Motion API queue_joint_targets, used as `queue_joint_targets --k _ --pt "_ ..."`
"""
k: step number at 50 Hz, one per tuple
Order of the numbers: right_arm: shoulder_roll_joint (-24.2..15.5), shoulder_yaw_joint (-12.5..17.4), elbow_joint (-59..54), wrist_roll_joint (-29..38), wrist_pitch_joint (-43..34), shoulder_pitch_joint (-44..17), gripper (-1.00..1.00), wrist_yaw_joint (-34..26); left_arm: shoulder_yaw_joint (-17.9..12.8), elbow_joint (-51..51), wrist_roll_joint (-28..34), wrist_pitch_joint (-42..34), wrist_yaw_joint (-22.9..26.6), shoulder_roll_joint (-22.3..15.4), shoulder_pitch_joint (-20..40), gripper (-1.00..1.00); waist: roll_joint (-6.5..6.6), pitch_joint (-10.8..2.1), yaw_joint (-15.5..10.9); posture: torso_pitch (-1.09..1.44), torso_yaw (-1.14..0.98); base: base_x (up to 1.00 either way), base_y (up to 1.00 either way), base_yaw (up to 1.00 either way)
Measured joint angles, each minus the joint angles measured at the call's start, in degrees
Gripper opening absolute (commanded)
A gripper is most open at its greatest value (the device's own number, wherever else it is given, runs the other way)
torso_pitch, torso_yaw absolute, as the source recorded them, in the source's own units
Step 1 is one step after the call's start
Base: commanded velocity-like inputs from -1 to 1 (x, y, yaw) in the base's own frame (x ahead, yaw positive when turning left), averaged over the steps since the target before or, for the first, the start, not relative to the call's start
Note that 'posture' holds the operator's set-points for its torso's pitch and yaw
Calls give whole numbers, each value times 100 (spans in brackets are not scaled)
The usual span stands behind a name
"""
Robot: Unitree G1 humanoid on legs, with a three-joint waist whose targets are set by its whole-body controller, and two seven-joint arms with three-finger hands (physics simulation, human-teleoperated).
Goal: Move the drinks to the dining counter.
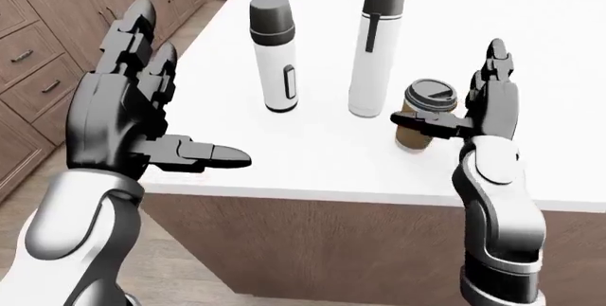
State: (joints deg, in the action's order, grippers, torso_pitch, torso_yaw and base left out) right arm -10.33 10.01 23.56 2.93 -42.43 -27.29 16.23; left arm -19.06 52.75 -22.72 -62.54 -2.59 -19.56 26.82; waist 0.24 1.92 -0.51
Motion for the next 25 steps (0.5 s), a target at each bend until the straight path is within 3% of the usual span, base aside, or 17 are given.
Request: queue_joint_targets --k 9,19,25 --pt "-133 182 1562 -129 -1202 -202 100 -184 -6 25 -36 -63 -40 -20 66 100 -37 21 -6 0 0 0 0 0" --pt "-565 766 2916 -497 -2544 -621 100 -314 -17 64 -98 -177 -106 -61 187 100 -48 81 -4 0 0 0 0 0" --pt "-738 1105 3302 -746 -2940 -605 100 -410 -48 103 -161 -225 -138 -94 232 100 -67 109 -5 0 0 0 0 0"
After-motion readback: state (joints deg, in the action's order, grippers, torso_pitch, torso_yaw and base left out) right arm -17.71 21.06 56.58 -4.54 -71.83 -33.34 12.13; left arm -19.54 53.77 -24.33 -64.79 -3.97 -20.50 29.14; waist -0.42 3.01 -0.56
